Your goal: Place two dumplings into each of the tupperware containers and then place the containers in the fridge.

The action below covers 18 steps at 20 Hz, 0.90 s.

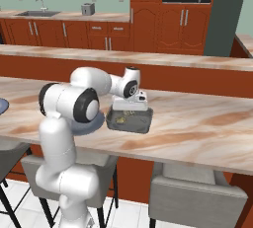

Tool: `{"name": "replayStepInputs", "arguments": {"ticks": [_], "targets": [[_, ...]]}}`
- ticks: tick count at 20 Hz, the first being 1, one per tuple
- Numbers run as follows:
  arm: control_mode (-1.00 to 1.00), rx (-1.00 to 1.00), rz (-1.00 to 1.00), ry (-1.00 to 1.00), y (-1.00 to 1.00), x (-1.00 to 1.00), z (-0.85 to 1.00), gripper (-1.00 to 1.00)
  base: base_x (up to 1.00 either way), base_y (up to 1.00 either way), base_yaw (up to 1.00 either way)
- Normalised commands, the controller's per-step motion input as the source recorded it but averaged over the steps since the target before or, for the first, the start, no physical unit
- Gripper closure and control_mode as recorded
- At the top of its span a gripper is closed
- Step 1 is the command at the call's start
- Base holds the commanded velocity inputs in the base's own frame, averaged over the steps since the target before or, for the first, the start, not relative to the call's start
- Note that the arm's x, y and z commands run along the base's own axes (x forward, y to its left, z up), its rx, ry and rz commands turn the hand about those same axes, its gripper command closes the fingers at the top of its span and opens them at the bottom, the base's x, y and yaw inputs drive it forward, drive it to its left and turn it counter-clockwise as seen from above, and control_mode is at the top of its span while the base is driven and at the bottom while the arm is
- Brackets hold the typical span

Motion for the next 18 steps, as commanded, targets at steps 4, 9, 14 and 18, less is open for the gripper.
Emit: {"name": "replayStepInputs", "arguments": {"ticks": [4, 9, 14, 18], "targets": [[-1.00, 0.00, 0.00, 0.00, -0.21, 0.56, -0.53, 1.00, 0.00, 0.00, 0.00], [-1.00, 0.00, 0.00, 0.01, -0.31, 0.16, -0.44, 1.00, 0.00, 0.00, 0.00], [-1.00, 0.00, -0.01, 0.00, -0.19, 0.03, -0.24, -1.00, 0.00, 0.00, 0.00], [-1.00, 0.00, -0.01, 0.00, 0.00, -0.07, 0.00, -1.00, 0.00, 0.00, 0.00]]}}
